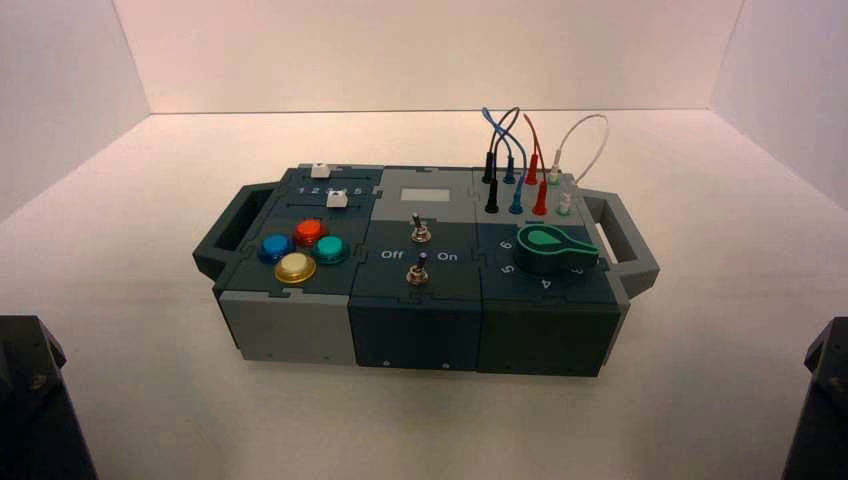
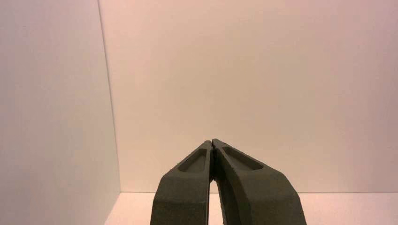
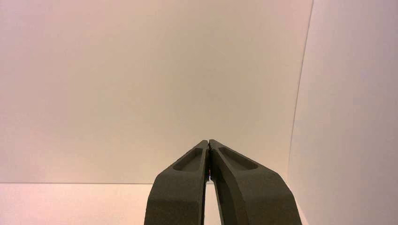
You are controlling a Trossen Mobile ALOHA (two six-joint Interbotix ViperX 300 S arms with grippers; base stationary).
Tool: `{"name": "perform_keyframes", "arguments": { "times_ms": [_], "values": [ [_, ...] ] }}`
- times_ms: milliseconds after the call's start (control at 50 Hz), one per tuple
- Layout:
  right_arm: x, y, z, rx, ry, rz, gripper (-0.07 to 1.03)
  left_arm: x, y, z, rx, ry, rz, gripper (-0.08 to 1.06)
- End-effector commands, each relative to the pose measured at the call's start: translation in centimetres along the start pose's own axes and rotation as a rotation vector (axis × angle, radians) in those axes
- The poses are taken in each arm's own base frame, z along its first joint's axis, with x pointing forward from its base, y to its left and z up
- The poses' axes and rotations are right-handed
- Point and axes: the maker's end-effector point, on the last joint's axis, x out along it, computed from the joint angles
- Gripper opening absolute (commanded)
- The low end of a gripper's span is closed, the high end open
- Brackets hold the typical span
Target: Move the box away.
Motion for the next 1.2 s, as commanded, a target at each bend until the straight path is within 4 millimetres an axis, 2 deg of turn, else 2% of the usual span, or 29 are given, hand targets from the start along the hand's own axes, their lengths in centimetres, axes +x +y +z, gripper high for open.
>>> {"name": "perform_keyframes", "arguments": {
  "times_ms": [20, 520, 700, 980, 1080, 1200],
  "values": [
    [0.2, 0.0, 1.3, 0.001, -0.035, -0.001, -0.02, 0.1, 0.0, 0.5, 0.000, -0.012, 0.002, -0.03],
    [0.2, 0.0, 1.1, 0.000, -0.015, 0.001, -0.02, 0.3, 0.0, 0.2, -0.001, 0.020, 0.002, -0.03],
    [0.5, 0.9, 0.0, 0.004, 0.097, 0.033, -0.02, 0.5, -1.3, -0.7, -0.005, 0.142, -0.049, -0.03],
    [0.2, 6.3, -3.7, -0.017, 0.441, 0.228, -0.02, -0.1, -6.0, -3.8, 0.031, 0.514, -0.227, -0.03],
    [-0.8, 8.9, -5.5, -0.002, 0.611, 0.316, -0.02, -1.5, -8.8, -5.7, 0.059, 0.729, -0.330, -0.03],
    [-2.4, 11.7, -7.7, 0.034, 0.778, 0.403, -0.02, -3.3, -11.7, -7.7, 0.070, 0.908, -0.433, -0.03]
  ]
}}
